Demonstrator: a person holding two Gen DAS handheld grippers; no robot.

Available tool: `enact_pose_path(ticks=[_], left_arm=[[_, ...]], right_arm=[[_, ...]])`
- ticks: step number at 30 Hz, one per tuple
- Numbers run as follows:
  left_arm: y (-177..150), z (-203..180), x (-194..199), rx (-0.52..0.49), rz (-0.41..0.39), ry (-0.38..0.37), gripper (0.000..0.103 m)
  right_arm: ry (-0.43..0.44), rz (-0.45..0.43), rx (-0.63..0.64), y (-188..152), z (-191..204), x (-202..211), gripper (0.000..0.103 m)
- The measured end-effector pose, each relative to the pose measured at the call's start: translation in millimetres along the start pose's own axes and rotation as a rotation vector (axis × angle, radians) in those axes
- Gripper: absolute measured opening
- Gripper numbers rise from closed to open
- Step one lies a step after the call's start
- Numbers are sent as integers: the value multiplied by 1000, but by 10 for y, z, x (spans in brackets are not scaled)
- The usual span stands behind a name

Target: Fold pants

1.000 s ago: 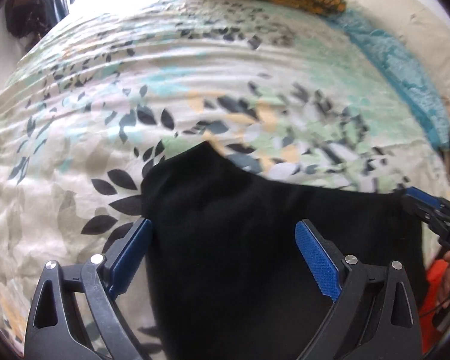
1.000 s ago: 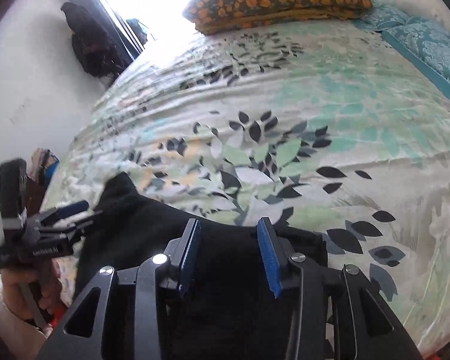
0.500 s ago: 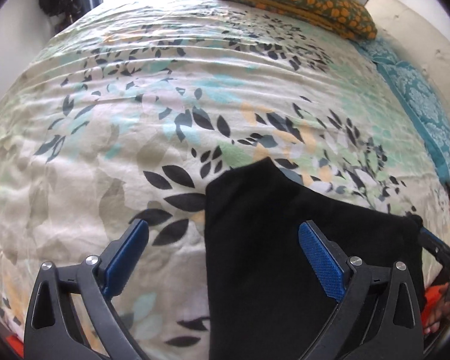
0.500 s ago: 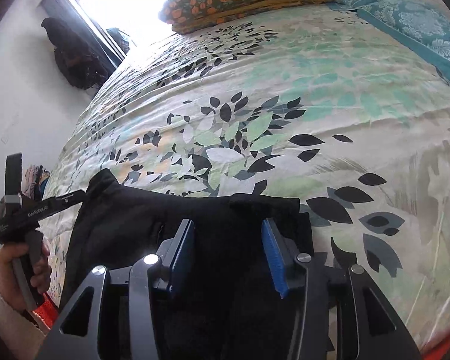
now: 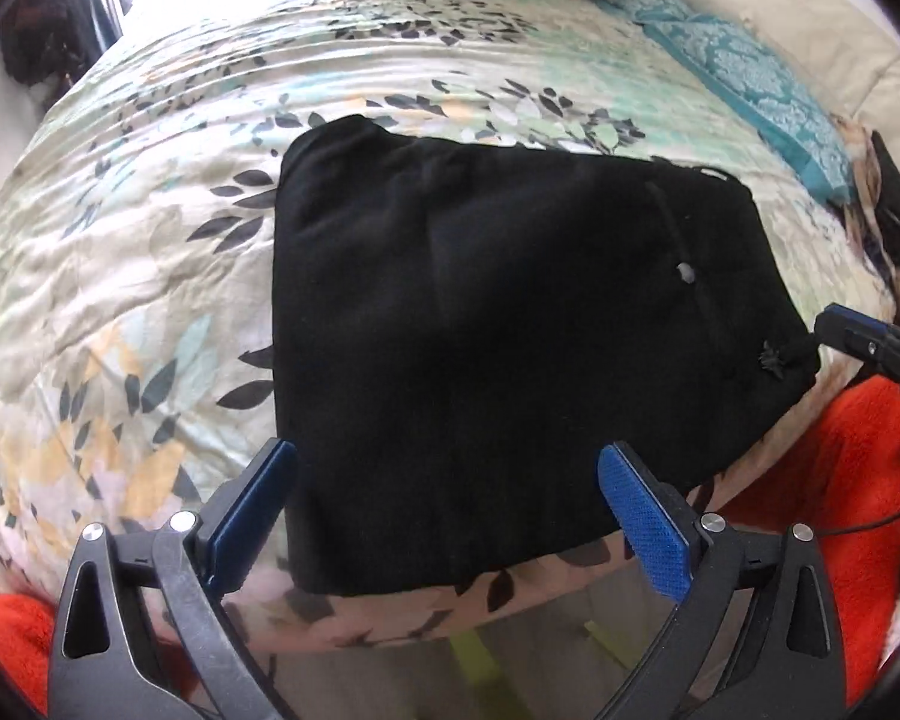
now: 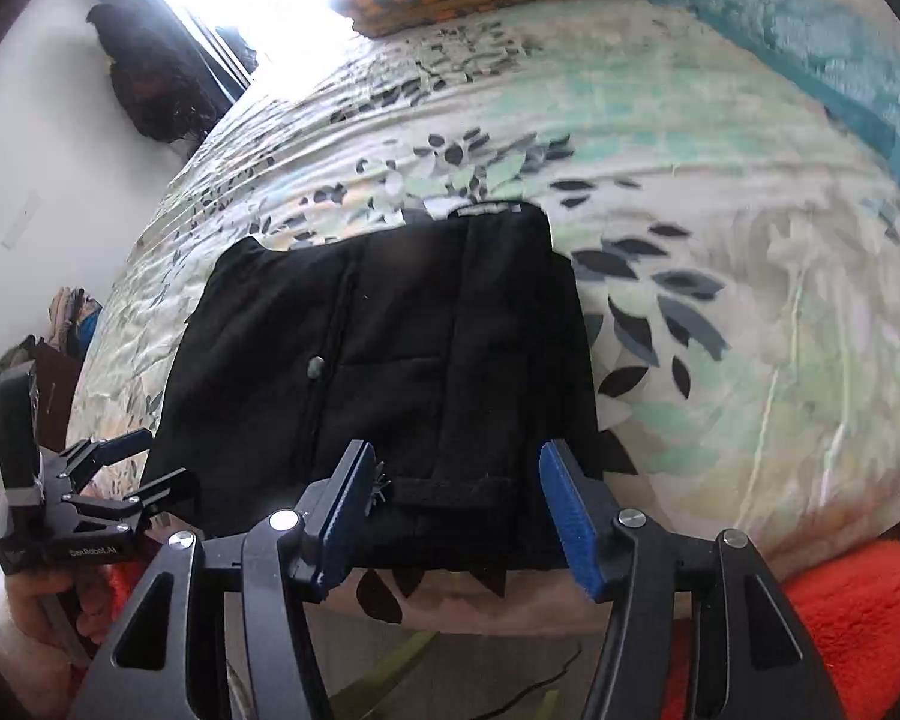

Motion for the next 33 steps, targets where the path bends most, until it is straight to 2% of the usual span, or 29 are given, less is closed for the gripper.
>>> enact_pose_path(ticks=[3, 4, 6, 7, 8, 10, 19, 22, 25, 28, 29, 30, 32, 33], left_arm=[[-37, 22, -143, 9, 18, 29, 102], [-55, 43, -237, 11, 33, 46, 102], [-81, 82, -320, 28, 25, 30, 103], [-82, 94, -322, 37, 20, 18, 103], [-80, 104, -313, 42, 18, 15, 103], [-75, 111, -309, 44, 24, 14, 103], [-143, 120, -270, 38, 15, 32, 103], [-157, 117, -252, 39, 18, 30, 103], [-183, 185, -71, 49, 2, 15, 101], [-127, 408, 232, 82, -76, -25, 102], [-93, 515, 297, 109, -91, -45, 102], [-48, 616, 335, 138, -100, -75, 102], [63, 751, 328, 170, -88, -139, 102], [130, 778, 309, 167, -78, -169, 102]], right_arm=[[-42, -19, 102, -63, 190, 1, 66], [-54, 8, 112, -95, 201, -100, 66], [-103, 107, 93, -200, 97, -388, 67], [-78, 133, 60, -244, 45, -468, 67], [-57, 126, 28, -244, -7, -477, 72], [-33, 119, 10, -239, -39, -445, 72], [-62, 107, 19, -284, -37, -421, 78], [-82, 109, 20, -306, -51, -410, 84], [-74, 126, 1, -349, -97, -339, 84], [-115, 10, -40, -252, -282, 2, 85], [-119, -35, -69, -197, -379, 125, 86], [-113, -75, -99, -153, -474, 226, 93], [-65, -109, -134, -63, -609, 295, 100], [-9, -102, -139, -22, -623, 273, 100]])
Point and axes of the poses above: each gripper's, at about its wrist camera, not at the fingertips, and x roughly against the way its jaws point, z to its left, y to its top, the point moved 9 cm from there along -x, roughly the way its jaws point, and after that the axes turned 10 degrees about z, right-handed, at the moved point
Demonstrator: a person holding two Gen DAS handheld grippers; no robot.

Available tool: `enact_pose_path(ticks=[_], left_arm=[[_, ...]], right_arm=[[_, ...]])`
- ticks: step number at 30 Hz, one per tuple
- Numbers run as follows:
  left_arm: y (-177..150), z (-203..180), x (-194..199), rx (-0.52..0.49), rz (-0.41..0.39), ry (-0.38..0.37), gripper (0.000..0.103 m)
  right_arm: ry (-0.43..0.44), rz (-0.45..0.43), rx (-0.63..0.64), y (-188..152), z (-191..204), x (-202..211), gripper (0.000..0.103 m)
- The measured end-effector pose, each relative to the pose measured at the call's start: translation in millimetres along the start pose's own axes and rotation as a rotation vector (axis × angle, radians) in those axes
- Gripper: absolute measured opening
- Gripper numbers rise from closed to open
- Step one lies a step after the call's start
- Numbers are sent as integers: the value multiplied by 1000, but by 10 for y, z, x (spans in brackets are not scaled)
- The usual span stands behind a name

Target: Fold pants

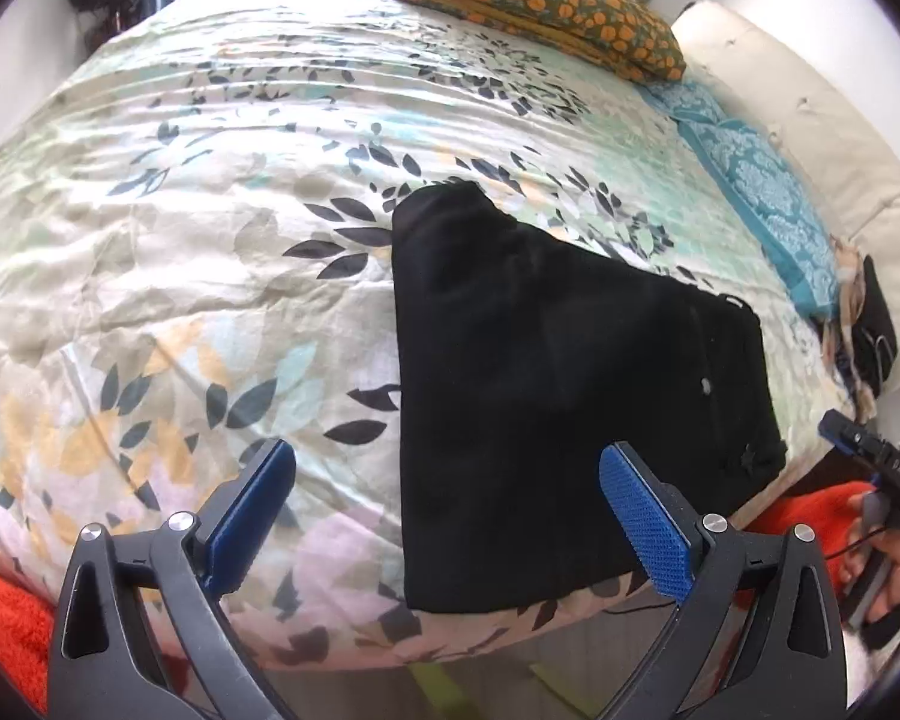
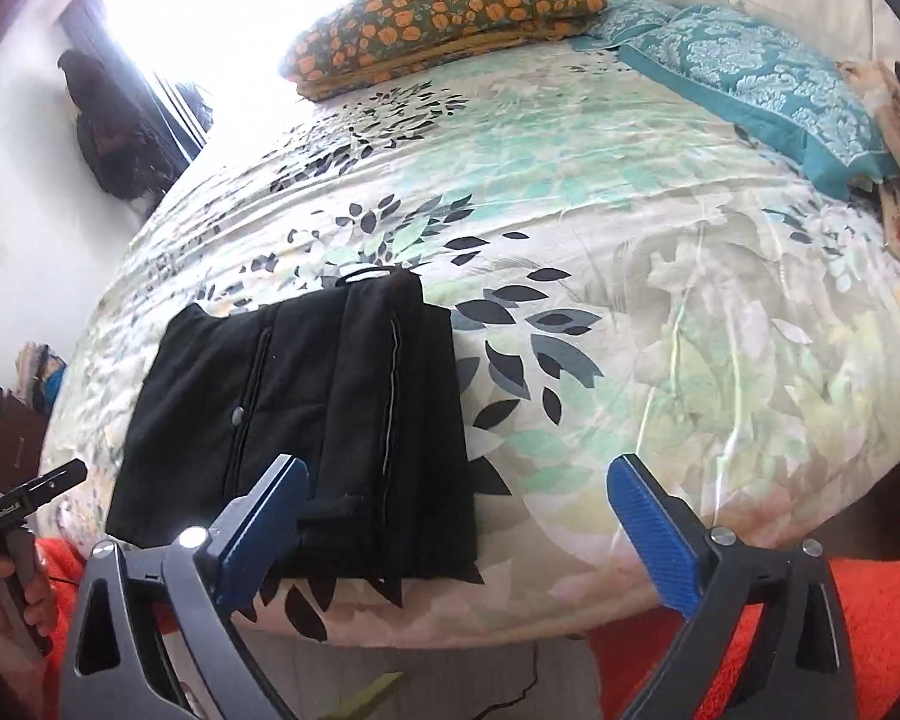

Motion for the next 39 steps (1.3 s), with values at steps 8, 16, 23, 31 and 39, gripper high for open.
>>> enact_pose_path(ticks=[8, 16, 23, 31, 39], left_arm=[[233, -153, -574, -104, 143, -78, 102], [207, -112, -916, -108, 226, -113, 102], [258, -235, -825, -112, 220, -97, 29], [269, -381, -212, -88, 103, -118, 11], [408, -223, 477, -33, 3, -157, 11]], right_arm=[[258, 230, 25, 308, 167, -754, 100], [423, 400, -5, 137, 325, -1205, 103], [439, 403, 46, 133, 432, -1164, 51], [404, 264, 132, 173, 680, -715, 32], [497, 195, 186, 333, 1227, -167, 30]])
Point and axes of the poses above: each gripper's, at about its wrist camera, not at the fingertips, and x roughly against the way its jaws point, z to its left, y to its top, the point moved 9 cm from there along -x, roughly the way its jaws point, and after that the axes turned 10 degrees about z, right-handed, at the moved point
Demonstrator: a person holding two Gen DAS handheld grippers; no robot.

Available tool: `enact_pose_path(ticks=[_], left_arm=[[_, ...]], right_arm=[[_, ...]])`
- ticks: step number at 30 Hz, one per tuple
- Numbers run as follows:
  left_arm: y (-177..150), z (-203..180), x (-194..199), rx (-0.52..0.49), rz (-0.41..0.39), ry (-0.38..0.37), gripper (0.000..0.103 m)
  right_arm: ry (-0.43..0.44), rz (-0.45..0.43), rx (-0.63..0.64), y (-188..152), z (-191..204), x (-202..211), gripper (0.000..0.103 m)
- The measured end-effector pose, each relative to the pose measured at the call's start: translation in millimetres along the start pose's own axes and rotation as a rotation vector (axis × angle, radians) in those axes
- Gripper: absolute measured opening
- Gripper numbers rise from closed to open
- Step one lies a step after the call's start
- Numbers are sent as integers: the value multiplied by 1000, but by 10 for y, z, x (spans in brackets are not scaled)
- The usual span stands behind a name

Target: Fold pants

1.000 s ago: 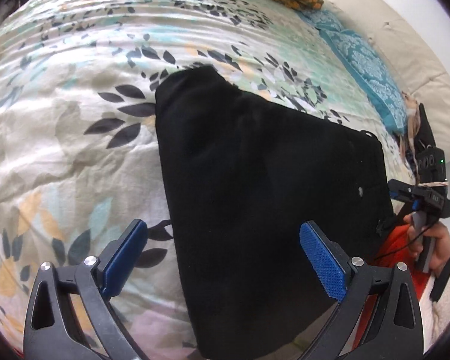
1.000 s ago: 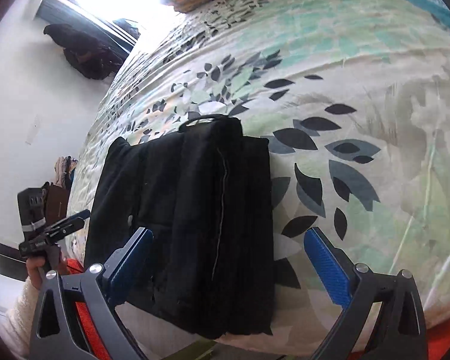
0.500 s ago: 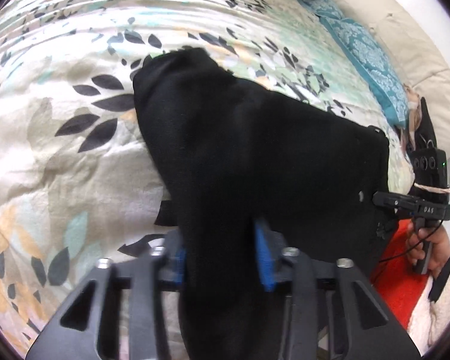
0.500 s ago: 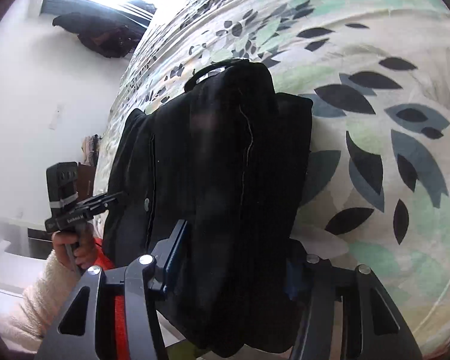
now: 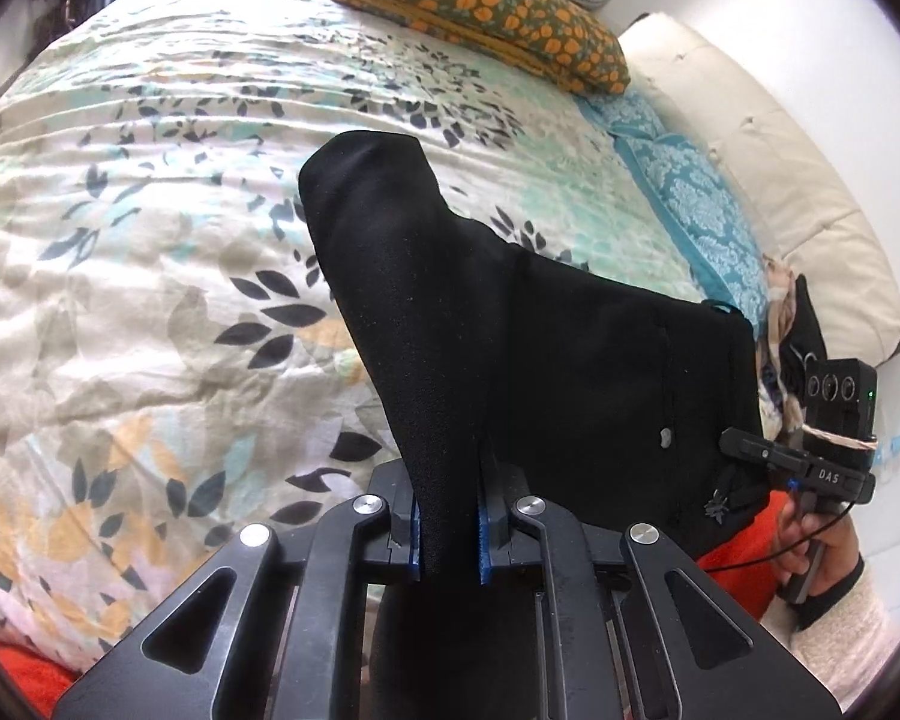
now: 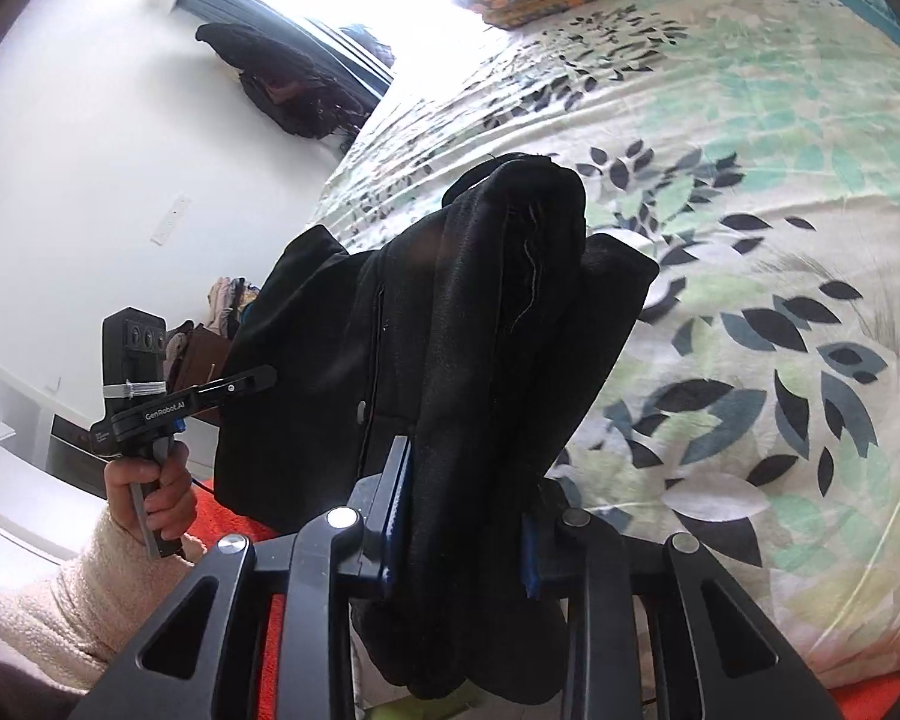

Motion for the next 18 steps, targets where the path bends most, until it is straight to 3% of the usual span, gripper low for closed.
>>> enact_pose_path(ticks=[8, 13, 15, 16, 17, 18], left_arm=[[100, 380, 332, 48, -40, 21, 11], [-6, 684, -125, 63, 3, 84, 12], [-140, 887, -494, 69, 69, 159, 24], [-203, 1020, -636, 75, 91, 242, 44], [-237, 1107, -682, 76, 84, 299, 65], [-249, 1149, -622, 93, 49, 321, 70]], right_arm=[[59, 13, 30, 280, 387, -115, 30], [45, 54, -4, 295, 218, -491, 30], [26, 92, -58, 251, -2, -740, 31], [-10, 114, -81, 198, -149, -884, 32], [-60, 134, -96, 148, -291, -1012, 44], [-103, 142, -114, 102, -412, -1087, 63]])
Point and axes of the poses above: each gripper's, at about its wrist camera, not at the fingertips, and x roughly against the way its jaws point, z to its left, y to its top, the point moved 9 cm from there along -x, roughly the way its jaws point, and after that the axes turned 10 degrees about z, right-handed, at the moved point
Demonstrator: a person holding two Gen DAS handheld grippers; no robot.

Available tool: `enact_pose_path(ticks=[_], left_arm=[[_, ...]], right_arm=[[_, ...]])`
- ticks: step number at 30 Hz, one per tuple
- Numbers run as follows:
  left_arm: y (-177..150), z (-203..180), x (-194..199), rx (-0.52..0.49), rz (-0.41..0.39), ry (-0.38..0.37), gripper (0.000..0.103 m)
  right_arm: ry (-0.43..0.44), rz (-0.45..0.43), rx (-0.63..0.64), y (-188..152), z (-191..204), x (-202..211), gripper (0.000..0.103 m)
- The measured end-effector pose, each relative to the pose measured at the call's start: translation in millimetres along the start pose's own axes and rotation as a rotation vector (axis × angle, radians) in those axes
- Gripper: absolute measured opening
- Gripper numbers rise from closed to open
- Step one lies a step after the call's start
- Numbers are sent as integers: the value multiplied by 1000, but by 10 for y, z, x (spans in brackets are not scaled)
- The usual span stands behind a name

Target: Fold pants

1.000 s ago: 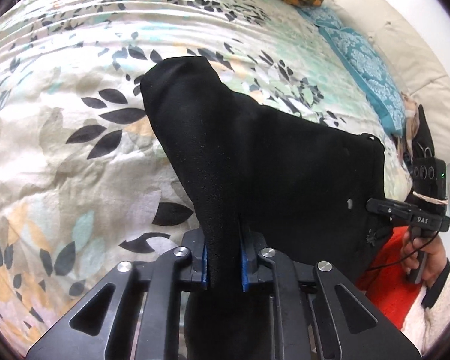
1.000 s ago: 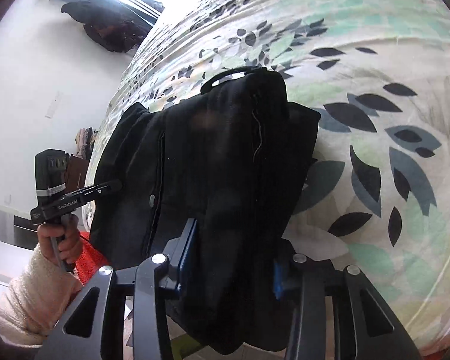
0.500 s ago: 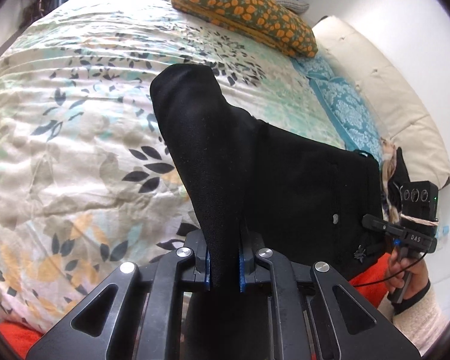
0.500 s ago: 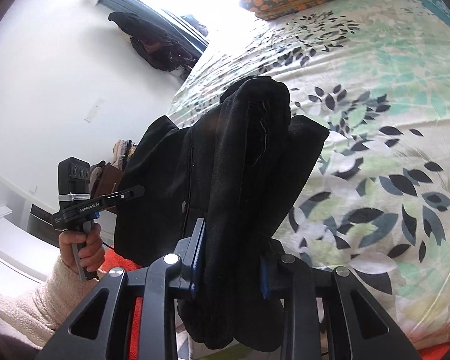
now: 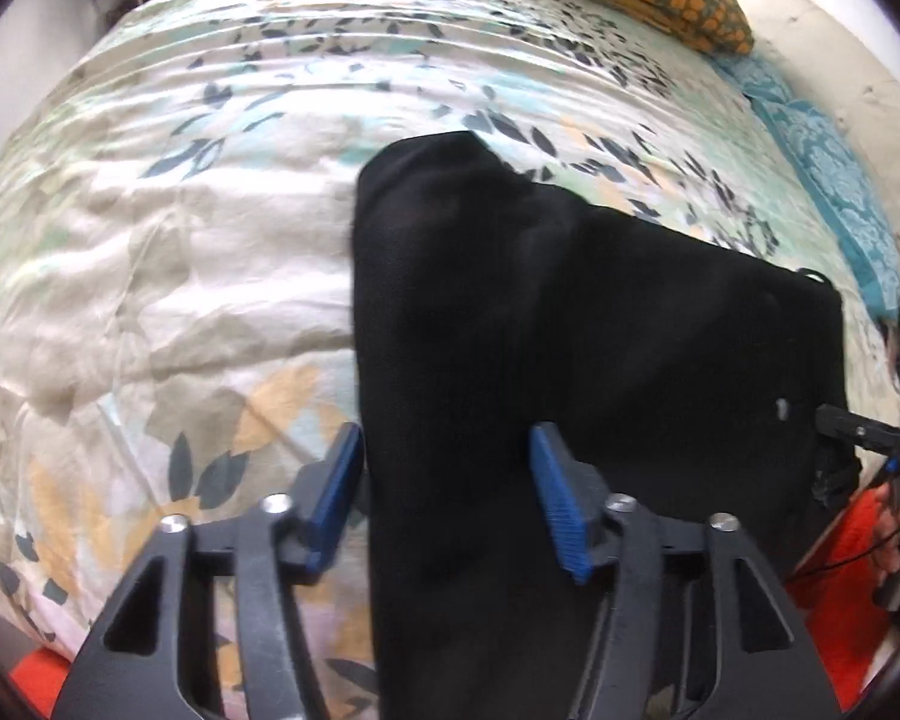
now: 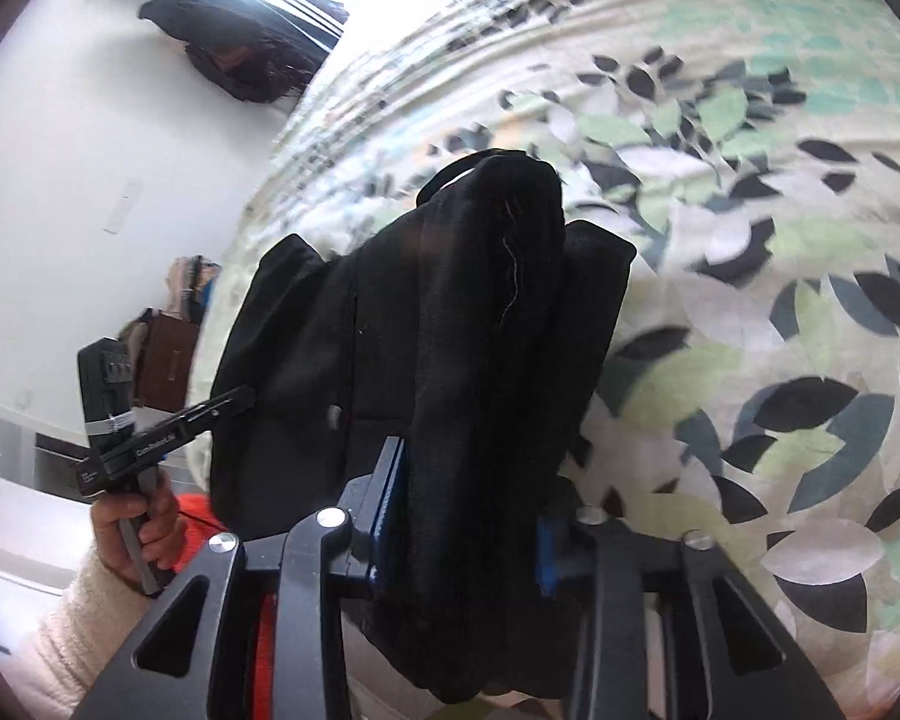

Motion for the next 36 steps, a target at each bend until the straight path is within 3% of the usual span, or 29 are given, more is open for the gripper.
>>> enact_pose_path(ticks=[1, 2, 3, 5, 10, 12, 14, 17, 24, 31, 36], left_arm=[[-8, 50, 111, 28, -38, 12, 71], [-10, 91, 246, 45, -73, 28, 76], [-14, 116, 397, 45, -109, 48, 80], [-13, 125, 790, 21, -207, 126, 88], [-46, -119, 1767, -82, -429, 340, 100], [-134, -260, 2042, -93, -497, 398, 102], [-233, -371, 2204, -93, -526, 456, 102], [-471, -611, 2252, -105, -488, 449, 102], [-1075, -974, 2021, -94, -260, 333, 102], [-1144, -997, 2021, -91, -258, 353, 102], [-1169, -982, 1970, -74, -235, 306, 102]], right_arm=[[-12, -18, -36, -14, -78, -1, 73], [-25, -54, -73, -27, -125, 85, 94], [-32, -101, -88, -26, -130, 226, 103], [-54, -183, -53, -13, -58, 573, 103], [-367, -332, 148, -41, 388, 1487, 103], [-484, -351, 196, -134, 592, 1757, 103], [-532, -345, 228, -269, 810, 1907, 103], [-540, -310, 249, -528, 1051, 1964, 103], [-573, -231, 220, -1238, 1205, 1716, 103], [-594, -266, 194, -1482, 1239, 1581, 103], [-601, -280, 208, -1447, 1303, 1545, 103]])
Point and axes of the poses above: each gripper's, at about its wrist camera, not at the fingertips, and x roughly against the way its jaws point, z to its left, y to its top, the point moved 9 cm from there along -x, roughly the way its jaws point, and after that the axes turned 10 degrees about z, right-handed, at the moved point
